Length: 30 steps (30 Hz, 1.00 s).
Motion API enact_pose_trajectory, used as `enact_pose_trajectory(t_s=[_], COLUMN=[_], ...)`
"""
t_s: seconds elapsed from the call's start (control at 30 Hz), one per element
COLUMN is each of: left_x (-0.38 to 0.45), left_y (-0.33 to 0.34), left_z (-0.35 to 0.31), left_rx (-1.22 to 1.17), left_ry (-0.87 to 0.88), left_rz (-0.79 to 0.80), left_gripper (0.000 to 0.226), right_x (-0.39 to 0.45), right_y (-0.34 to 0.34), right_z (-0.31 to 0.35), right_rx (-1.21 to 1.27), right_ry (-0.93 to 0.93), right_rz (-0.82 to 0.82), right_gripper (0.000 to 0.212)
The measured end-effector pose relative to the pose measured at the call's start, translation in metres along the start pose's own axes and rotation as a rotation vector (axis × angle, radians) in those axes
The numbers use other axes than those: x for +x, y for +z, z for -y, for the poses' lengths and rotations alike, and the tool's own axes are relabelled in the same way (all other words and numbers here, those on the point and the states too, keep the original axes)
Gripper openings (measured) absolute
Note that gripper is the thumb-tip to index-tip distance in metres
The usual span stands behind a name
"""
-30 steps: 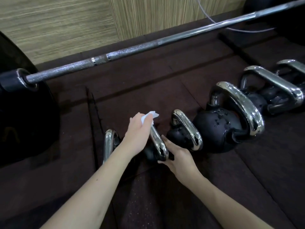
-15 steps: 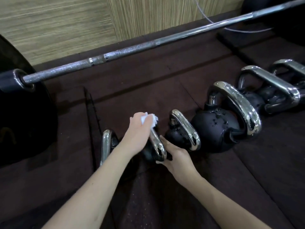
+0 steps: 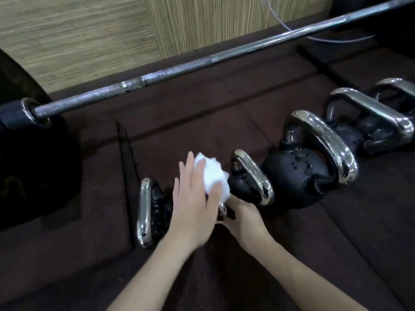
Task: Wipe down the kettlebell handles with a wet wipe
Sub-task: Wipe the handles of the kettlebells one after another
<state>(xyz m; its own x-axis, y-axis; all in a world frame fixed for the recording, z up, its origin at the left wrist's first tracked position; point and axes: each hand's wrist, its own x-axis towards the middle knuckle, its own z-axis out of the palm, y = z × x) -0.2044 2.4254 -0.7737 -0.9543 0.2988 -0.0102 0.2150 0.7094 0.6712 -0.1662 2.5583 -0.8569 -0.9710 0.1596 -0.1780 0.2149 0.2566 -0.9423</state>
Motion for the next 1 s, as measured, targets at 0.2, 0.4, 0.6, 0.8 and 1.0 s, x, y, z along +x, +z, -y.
enact_pose_trajectory(t_s=[0.2,0.4,0.6,0.8,1.0], left_x=[0.054,-0.053,0.013,0.027,-0.066], left_y=[-0.022,-0.001,-0.012,-0.017,0.004], left_z=[-0.006,-0.008,0.0,-0.005,-0.006], left_rx=[-0.312,0.358,-0.063,-0.391,0.009], left_ry=[-0.326,0.271,-0.098,-0.29,0.023], left_rz=[0.137,0.089,0.04,0.101,0.078], left_gripper=[0.023,0.063,0.059,0.057,0.071], right_x=[-0.001,-0.012,-0.001,-0.003,-0.005], right_y=[-0.012,-0.012,-0.007,-0.005,-0.006], right_z=[-0.004,0.006,-0.008,-0.013,0.001], right_rx=[-0.281,-0.206,-0.341,-0.249,-0.072], right_ry=[-0.192,-0.204,-0.244,-0.179,-0.17], right_rz=[0.018,0.034,0.009,-0.051,0.045], right_gripper=[0.074,0.024,0.073,0.08,0.024])
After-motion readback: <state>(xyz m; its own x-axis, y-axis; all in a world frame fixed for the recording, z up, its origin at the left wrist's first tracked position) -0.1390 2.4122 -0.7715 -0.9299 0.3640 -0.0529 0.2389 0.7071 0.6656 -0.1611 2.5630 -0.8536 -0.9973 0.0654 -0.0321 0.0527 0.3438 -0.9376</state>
